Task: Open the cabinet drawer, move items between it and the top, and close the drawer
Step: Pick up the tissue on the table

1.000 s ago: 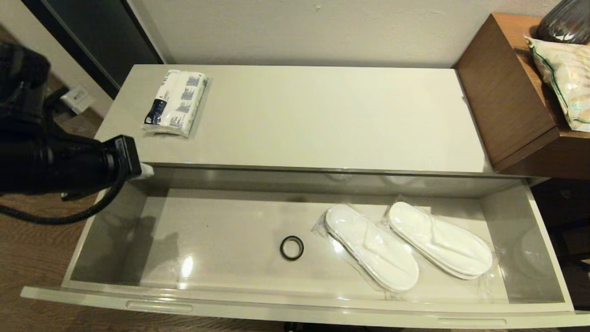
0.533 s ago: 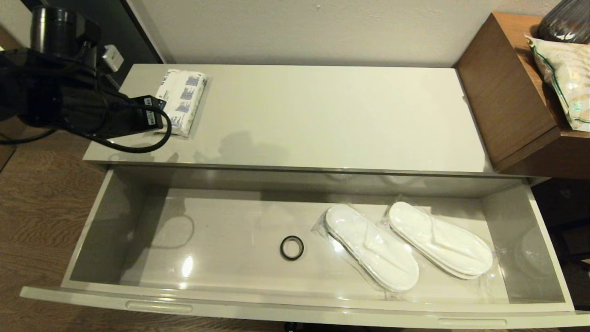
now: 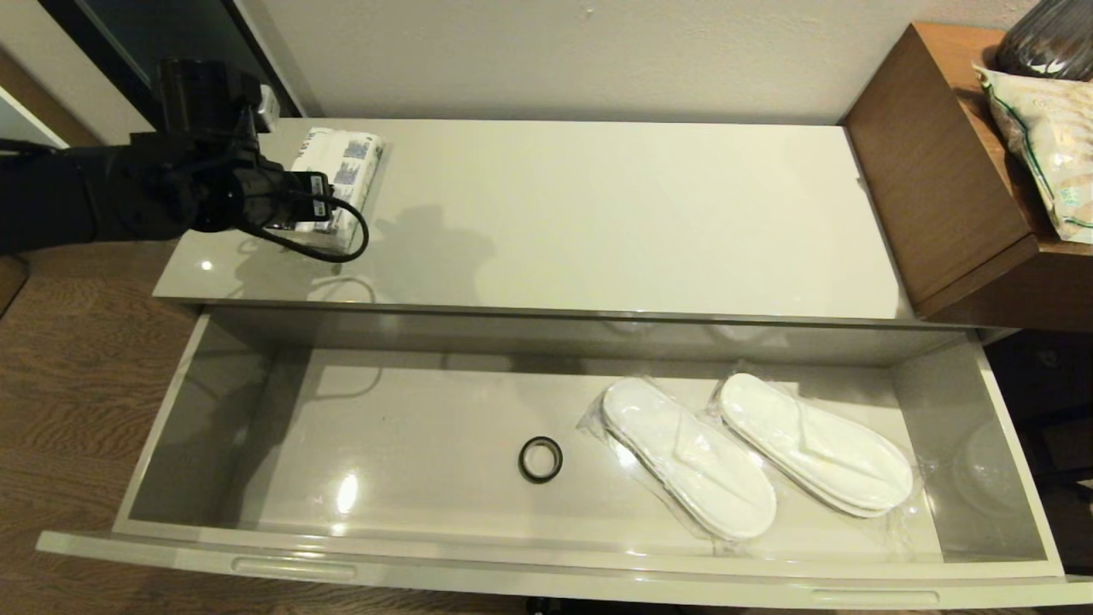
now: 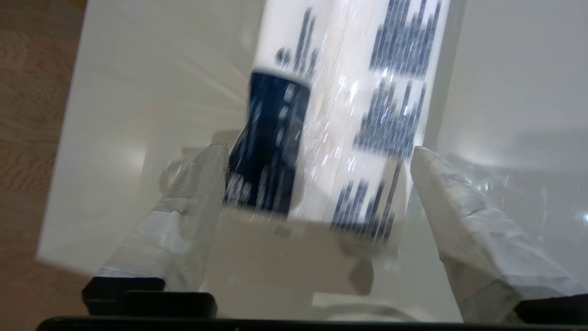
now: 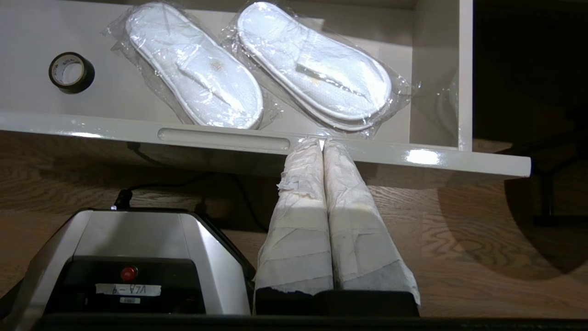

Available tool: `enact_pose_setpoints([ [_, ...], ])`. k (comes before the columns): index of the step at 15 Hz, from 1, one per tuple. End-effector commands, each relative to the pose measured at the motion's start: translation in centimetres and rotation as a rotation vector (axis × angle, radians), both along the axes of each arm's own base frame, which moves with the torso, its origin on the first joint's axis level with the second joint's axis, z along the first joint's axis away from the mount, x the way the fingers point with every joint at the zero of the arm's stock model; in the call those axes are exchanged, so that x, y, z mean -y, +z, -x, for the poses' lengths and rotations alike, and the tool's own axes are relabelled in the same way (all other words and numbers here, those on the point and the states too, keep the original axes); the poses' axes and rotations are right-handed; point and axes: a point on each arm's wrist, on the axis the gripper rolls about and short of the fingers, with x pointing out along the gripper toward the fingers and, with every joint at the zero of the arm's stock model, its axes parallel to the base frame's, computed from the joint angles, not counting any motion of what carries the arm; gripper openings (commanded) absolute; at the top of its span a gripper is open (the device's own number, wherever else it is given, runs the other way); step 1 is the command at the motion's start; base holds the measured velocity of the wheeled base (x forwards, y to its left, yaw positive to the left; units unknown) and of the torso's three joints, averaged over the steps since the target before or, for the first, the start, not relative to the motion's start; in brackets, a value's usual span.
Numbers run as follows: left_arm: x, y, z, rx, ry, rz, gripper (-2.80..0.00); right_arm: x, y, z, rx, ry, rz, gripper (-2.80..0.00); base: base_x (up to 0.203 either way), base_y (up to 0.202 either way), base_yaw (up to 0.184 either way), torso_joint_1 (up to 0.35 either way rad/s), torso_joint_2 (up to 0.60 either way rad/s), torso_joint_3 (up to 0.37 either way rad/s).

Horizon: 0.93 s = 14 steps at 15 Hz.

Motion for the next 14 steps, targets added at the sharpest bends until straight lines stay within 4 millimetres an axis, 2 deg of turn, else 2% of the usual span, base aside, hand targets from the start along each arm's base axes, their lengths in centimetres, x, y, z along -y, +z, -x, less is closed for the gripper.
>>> enact_pose_setpoints([
  [1,0.2,-1.5,-2.2,-0.02,0.002,-0.004,0.0,0.0,0.0,0.0,-0.001,0.001,0.002,-2.8,0.0,0.0,0.0,0.0,0.0,0.0],
  [6,0.4,-4.6,-4.4,-0.087,0.003,-0.033,0.0,0.0,0.0,0.0,0.0,0.006,0.004,-2.8,0.0,0.0,0.0,0.0,0.0,0.0],
  [10,0.4,-5.2,-4.8,-0.104,0.001,-0.046,0.0,0.0,0.0,0.0,0.0,0.006,0.005,-2.8,0.0,0.0,0.0,0.0,0.0,0.0],
  [11,0.4,-5.2,-4.8,-0.104,-0.001,-0.06,-2.21,0.0,0.0,0.0,0.0,0.007,0.007,-2.8,0.0,0.0,0.0,0.0,0.0,0.0],
  [12,0.4,-5.0,-4.7,-0.101,-0.003,-0.066,-2.8,0.0,0.0,0.0,0.0,0.007,0.007,-2.8,0.0,0.0,0.0,0.0,0.0,0.0],
  [14,0.5,-3.8,-4.0,-0.079,-0.009,-0.063,-2.8,0.0,0.0,0.0,0.0,0.007,0.007,-2.8,0.0,0.0,0.0,0.0,0.0,0.0],
])
